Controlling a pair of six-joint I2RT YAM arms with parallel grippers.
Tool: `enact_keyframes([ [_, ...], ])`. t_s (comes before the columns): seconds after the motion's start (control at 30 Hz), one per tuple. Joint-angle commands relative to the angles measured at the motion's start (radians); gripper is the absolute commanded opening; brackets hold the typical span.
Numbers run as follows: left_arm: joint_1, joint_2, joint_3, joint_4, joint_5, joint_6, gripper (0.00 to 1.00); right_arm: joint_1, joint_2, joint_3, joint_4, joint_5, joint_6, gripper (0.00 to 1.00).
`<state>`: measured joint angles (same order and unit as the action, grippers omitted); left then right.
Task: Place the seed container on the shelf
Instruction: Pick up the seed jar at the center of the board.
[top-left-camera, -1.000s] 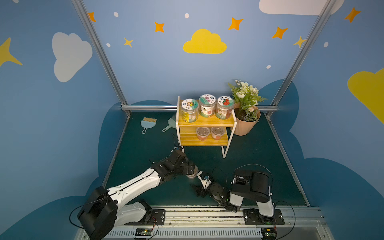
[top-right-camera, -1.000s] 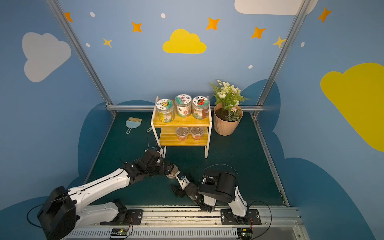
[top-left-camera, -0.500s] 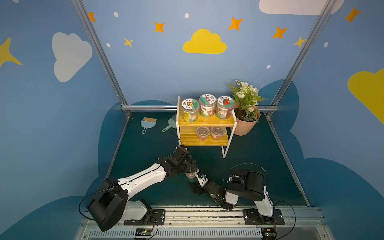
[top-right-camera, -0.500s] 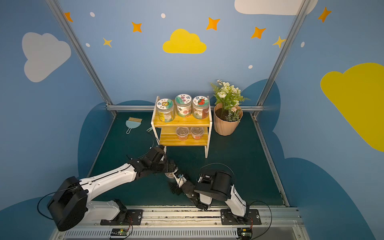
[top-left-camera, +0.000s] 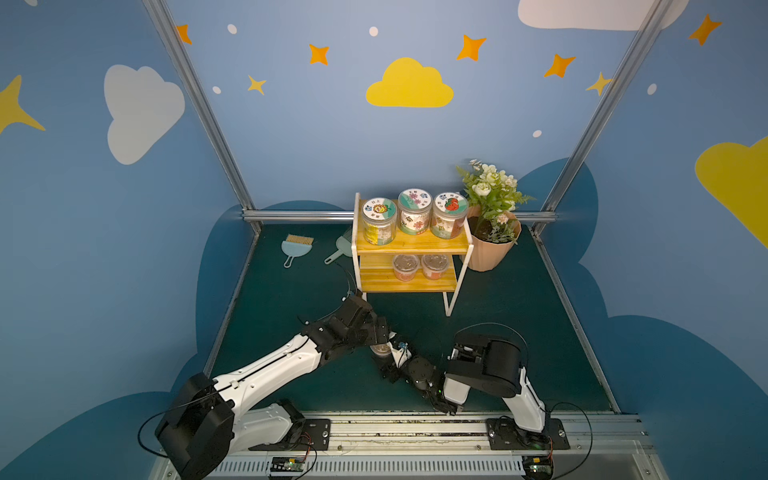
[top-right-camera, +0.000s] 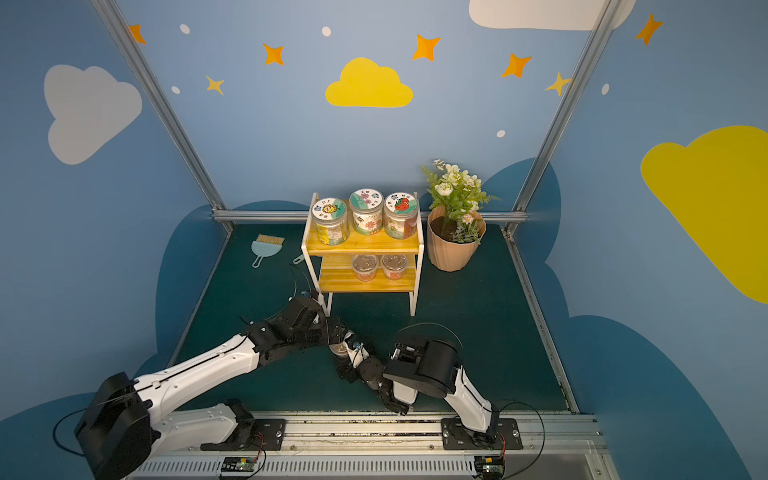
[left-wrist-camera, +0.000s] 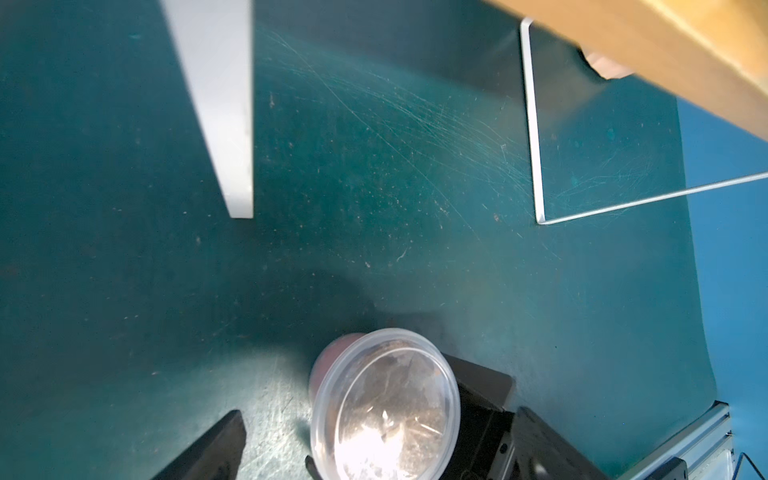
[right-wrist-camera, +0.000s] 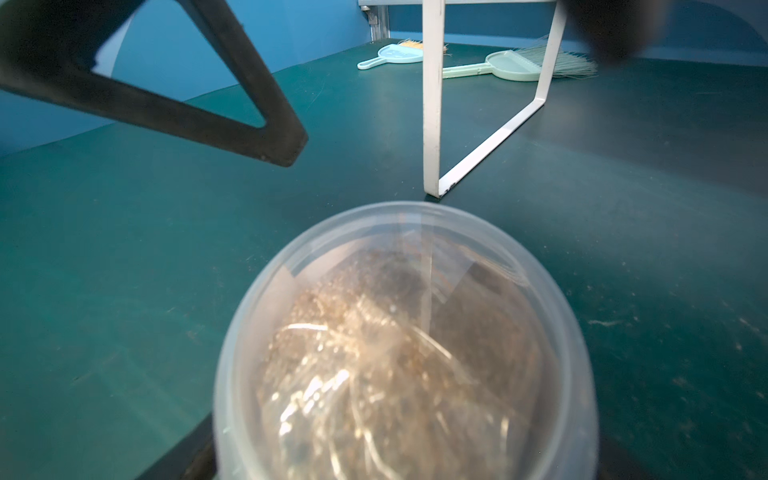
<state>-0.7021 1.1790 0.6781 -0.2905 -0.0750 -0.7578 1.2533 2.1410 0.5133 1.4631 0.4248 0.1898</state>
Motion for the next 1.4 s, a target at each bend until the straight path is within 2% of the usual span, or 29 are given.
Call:
enact_keyframes([
  [0.0, -0.005, -0.024, -0.033, -0.043, 0.000, 0.003, 1.00, -0.016, 0.038, 0.003, -0.055, -0.017, 0.024, 0.86],
  [0.23, -0.005, -0.062, -0.045, -0.079, -0.023, 0.001, 1.00, -0.015, 0.060, 0.013, -0.054, -0.017, 0.049, 0.85],
  [0.77, -0.005, -0.349, -0.124, -0.240, -0.148, -0.014, 1.00, -0.016, 0.076, 0.041, -0.054, 0.026, 0.030, 0.76],
  [1.03, 0.002, -0.454, -0.109, -0.335, -0.208, 0.001, 1.00, -0.010, 0.060, 0.041, -0.053, 0.082, -0.001, 0.67],
  [1.37, -0.003, -0.490, -0.034, -0.369, -0.193, 0.018, 1.00, 0.015, -0.037, -0.001, -0.055, 0.164, -0.037, 0.60],
])
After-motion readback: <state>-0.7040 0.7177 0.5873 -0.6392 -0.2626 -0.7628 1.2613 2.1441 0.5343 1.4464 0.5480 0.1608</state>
